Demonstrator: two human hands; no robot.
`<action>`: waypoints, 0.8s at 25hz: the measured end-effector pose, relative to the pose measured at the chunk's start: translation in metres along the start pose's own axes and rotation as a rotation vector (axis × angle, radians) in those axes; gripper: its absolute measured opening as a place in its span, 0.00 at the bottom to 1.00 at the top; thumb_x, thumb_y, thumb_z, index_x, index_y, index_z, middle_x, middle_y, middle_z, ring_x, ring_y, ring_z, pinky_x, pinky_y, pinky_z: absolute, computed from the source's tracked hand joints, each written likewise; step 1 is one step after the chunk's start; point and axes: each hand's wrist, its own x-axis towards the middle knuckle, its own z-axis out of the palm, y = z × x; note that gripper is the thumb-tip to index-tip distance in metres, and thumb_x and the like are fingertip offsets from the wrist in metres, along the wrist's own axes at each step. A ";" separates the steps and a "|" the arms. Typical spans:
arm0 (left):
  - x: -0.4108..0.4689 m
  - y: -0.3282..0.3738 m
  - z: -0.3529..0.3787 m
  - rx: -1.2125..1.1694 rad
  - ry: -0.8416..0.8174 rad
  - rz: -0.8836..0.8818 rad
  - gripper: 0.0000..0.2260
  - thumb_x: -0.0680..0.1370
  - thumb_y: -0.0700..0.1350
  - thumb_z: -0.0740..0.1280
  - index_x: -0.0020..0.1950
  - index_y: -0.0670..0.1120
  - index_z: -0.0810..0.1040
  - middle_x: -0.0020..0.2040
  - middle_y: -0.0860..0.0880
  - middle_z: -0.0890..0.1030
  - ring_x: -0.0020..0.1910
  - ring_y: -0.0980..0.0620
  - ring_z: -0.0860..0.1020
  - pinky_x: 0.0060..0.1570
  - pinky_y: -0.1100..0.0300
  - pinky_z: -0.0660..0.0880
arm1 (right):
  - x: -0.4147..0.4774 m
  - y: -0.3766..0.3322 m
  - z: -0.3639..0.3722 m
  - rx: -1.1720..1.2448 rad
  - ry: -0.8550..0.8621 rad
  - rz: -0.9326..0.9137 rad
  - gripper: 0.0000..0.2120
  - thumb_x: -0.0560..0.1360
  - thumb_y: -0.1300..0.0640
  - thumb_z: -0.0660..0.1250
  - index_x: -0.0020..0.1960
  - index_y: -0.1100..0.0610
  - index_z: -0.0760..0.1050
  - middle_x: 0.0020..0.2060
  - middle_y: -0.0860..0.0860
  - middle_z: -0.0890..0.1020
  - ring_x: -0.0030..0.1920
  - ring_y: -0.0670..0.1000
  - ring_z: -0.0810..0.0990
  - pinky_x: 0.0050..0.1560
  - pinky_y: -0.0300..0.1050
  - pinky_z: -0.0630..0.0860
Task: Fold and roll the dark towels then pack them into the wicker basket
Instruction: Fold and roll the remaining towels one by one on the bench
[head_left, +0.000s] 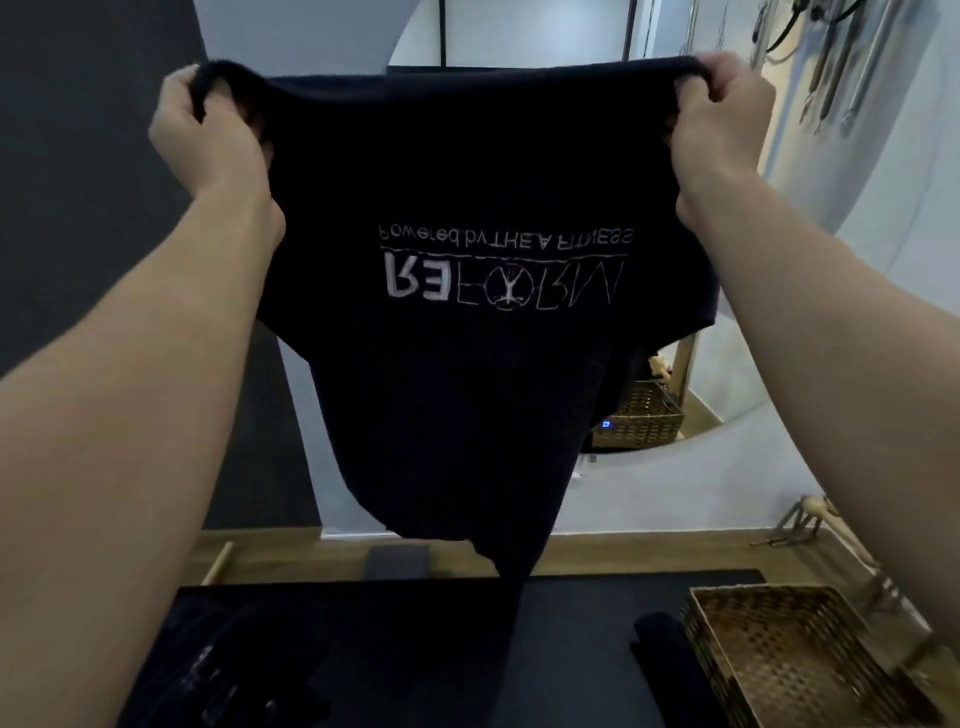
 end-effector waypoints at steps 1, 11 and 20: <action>-0.012 0.009 -0.009 0.008 0.019 0.015 0.08 0.78 0.41 0.60 0.45 0.48 0.78 0.42 0.46 0.82 0.40 0.50 0.80 0.40 0.57 0.78 | -0.013 -0.006 -0.013 -0.068 0.006 -0.013 0.11 0.77 0.60 0.60 0.47 0.49 0.80 0.45 0.47 0.84 0.49 0.47 0.82 0.53 0.46 0.80; -0.166 -0.016 -0.154 0.323 0.204 0.032 0.11 0.79 0.37 0.58 0.45 0.49 0.78 0.44 0.47 0.81 0.40 0.48 0.84 0.43 0.52 0.83 | -0.201 0.035 -0.095 -0.634 -0.124 0.053 0.18 0.73 0.69 0.54 0.52 0.58 0.79 0.49 0.51 0.81 0.51 0.49 0.77 0.48 0.29 0.64; -0.275 -0.156 -0.280 0.759 0.217 -0.312 0.11 0.82 0.40 0.59 0.52 0.49 0.81 0.49 0.51 0.81 0.49 0.53 0.79 0.52 0.60 0.78 | -0.336 0.199 -0.131 -1.093 -0.573 0.212 0.13 0.74 0.66 0.56 0.49 0.62 0.80 0.48 0.61 0.82 0.49 0.65 0.78 0.49 0.52 0.73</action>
